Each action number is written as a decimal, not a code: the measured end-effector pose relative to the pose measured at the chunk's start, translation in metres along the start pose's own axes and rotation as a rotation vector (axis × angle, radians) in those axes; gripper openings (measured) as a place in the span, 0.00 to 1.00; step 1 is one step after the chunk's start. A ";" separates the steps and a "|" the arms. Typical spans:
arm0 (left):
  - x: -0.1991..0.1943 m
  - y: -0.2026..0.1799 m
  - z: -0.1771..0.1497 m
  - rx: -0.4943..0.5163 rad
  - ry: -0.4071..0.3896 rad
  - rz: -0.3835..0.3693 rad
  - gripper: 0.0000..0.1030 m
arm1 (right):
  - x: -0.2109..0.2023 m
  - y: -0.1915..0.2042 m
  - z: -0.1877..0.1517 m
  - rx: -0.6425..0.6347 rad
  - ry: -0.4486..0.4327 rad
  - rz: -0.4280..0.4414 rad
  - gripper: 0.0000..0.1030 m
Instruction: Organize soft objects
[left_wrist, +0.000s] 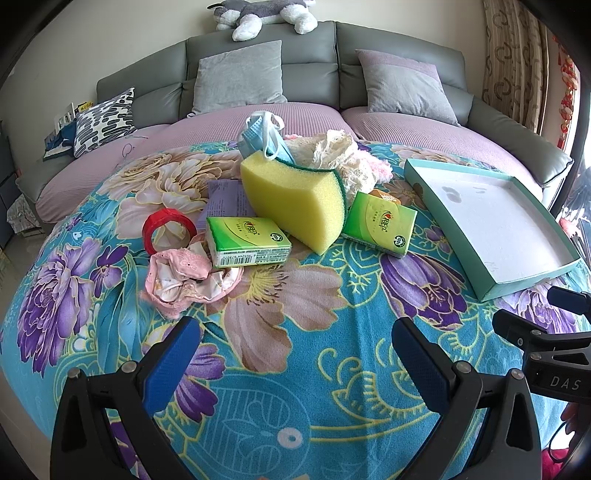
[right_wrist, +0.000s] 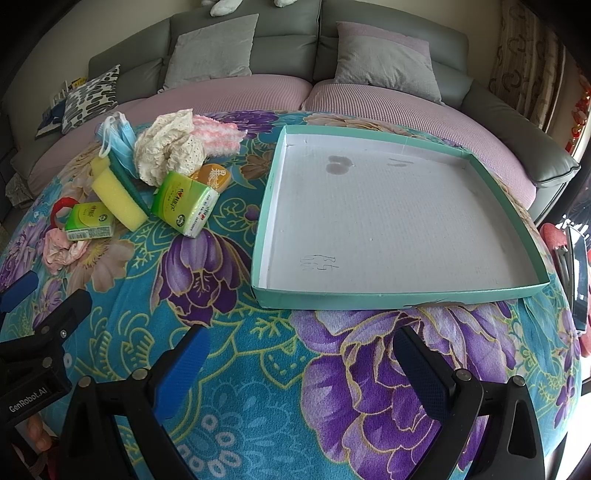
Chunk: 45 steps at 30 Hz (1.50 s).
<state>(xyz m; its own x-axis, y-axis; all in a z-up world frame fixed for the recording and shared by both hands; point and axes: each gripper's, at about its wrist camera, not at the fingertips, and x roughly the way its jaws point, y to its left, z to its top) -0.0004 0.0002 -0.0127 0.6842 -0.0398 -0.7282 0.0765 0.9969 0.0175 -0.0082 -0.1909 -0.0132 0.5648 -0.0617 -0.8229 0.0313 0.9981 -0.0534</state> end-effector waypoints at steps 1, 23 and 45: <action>0.000 0.000 0.000 -0.001 -0.001 -0.001 1.00 | 0.000 0.000 0.000 0.000 0.000 0.000 0.98; -0.028 0.060 0.076 -0.088 -0.085 0.088 1.00 | -0.043 0.009 0.050 -0.018 -0.111 0.033 0.98; 0.017 0.121 0.108 -0.440 0.039 0.220 1.00 | -0.035 0.079 0.130 -0.069 -0.191 0.177 0.98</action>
<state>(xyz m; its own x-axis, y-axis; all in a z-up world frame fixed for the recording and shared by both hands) 0.0984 0.1131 0.0513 0.6209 0.1694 -0.7653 -0.3865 0.9156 -0.1108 0.0813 -0.1097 0.0850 0.7022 0.1226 -0.7014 -0.1346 0.9902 0.0383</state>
